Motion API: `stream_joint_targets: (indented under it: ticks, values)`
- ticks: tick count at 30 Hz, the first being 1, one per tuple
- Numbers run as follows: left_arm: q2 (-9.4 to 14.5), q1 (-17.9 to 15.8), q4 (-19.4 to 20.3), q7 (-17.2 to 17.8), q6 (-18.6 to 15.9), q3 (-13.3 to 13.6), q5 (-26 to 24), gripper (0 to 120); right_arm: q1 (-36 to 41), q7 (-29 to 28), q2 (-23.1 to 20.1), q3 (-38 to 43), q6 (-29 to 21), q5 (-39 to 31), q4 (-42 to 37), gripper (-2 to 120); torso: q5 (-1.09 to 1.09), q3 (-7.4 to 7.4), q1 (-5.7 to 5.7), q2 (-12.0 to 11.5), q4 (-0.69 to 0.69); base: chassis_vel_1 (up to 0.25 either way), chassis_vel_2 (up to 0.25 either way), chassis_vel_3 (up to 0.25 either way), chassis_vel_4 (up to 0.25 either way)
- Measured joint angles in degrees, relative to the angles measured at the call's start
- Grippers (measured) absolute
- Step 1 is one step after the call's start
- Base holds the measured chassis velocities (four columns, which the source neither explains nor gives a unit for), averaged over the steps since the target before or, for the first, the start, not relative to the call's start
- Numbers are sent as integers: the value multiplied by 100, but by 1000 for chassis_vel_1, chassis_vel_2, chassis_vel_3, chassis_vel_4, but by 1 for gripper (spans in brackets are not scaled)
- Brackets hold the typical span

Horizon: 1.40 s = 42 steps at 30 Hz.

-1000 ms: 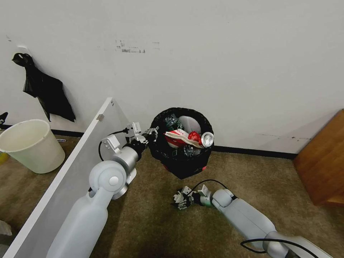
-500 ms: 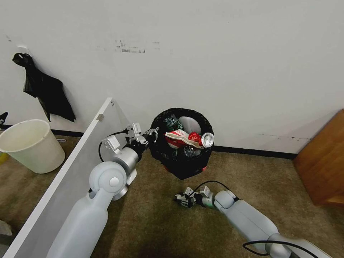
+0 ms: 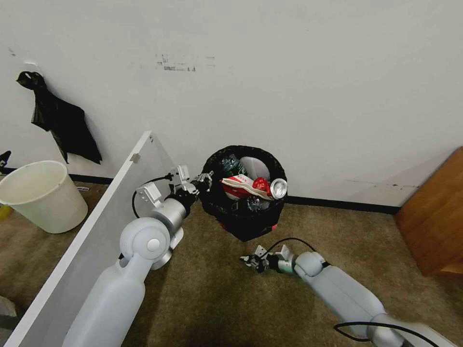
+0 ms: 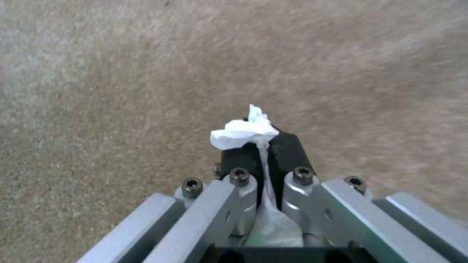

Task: Pick up the trash bin, then pick up the garbage from the floor and place it into the trash bin.

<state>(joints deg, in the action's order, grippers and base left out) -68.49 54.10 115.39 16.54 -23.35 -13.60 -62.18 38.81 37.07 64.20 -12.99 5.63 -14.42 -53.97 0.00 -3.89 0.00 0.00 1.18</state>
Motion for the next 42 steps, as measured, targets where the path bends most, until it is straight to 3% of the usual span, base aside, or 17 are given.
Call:
stream_joint_targets:
  ticks: [12, 26, 42]
  values:
    - [-1, -54, -12, 50, -5, 32, -54, 3, 382, 0, -562, 609, 112, -152, -742, 1, 0, 0, 0, 0, 0, 0, 0, 0, 0]
    - [29, -70, 60, 112, -36, 31, -142, 3, 1277, -2, -1180, 2238, 221, -534, -1565, 1, 0, 0, 0, 0, 1, 0, 0, 0, 0]
    - [98, -20, 72, 113, -37, -68, -183, 3, 1479, -504, -1435, 2856, 57, -1236, -2804, 1, 0, 0, 0, 0, -1, 0, 0, 0, 0]
